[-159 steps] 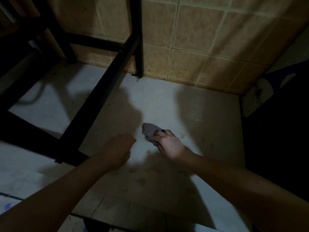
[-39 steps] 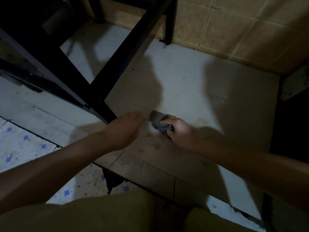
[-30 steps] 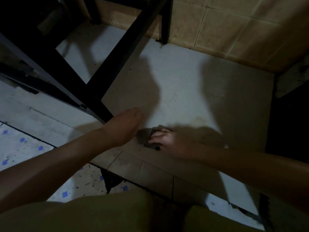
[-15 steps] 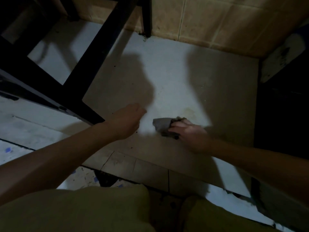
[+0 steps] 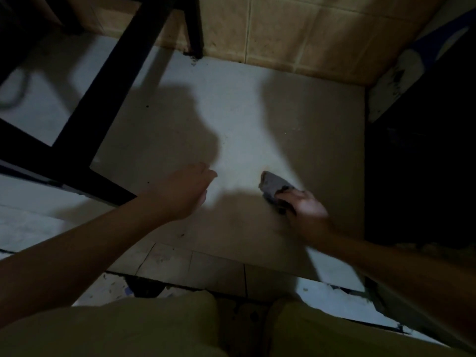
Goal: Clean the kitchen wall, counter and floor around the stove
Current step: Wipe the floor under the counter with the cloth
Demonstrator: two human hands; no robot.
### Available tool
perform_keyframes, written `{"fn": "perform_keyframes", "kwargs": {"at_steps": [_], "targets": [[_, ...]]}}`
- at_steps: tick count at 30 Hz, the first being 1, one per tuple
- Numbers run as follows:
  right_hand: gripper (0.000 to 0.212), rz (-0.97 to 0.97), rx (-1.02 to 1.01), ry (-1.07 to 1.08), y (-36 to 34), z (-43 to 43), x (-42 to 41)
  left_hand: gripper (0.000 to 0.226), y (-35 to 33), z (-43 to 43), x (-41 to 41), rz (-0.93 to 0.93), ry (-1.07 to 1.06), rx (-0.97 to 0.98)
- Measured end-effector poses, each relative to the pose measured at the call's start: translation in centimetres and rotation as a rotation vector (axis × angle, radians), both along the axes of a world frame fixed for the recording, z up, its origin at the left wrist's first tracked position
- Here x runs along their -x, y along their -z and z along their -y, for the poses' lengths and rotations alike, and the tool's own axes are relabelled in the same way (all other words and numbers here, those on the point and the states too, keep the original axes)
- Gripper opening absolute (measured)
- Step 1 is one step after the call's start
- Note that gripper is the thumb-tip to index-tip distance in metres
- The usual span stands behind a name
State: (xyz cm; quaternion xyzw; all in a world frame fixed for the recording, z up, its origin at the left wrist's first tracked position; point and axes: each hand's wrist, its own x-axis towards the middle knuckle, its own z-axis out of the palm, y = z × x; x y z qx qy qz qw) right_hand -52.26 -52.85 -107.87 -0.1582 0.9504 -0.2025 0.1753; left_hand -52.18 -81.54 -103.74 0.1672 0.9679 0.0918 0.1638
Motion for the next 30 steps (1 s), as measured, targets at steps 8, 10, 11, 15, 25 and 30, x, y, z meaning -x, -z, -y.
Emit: {"fn": "perform_keyframes", "kwargs": {"at_steps": [8, 10, 11, 15, 25, 30], "targets": [[0.047, 0.092, -0.026, -0.308, 2.0, 3.0, -5.0, 0.025, -0.3, -2.1, 0.3, 0.038, 0.018, -0.045], [0.044, 0.11, -0.01, -0.333, 2.1, 2.6, -4.5, 0.026, -0.2, -2.3, 0.4, 0.029, 0.054, -0.057], [0.042, 0.114, 0.02, -0.298, 2.0, 2.2, -4.4, 0.028, 0.0, -2.3, 0.4, 0.02, 0.071, -0.062], [0.045, 0.039, 0.097, 0.036, 1.2, 0.0, -4.7, 0.034, 0.8, -2.3, 0.6, -0.015, 0.105, -0.085], [0.047, 0.043, -0.029, 0.486, 1.3, -7.8, -6.6, 0.046, 2.1, -3.7, 1.2, -0.079, 0.158, -0.069], [0.049, -0.007, -0.121, 0.395, 1.2, -6.1, -8.8, 0.046, 2.6, -4.3, 1.3, -0.088, 0.176, -0.055]]}}
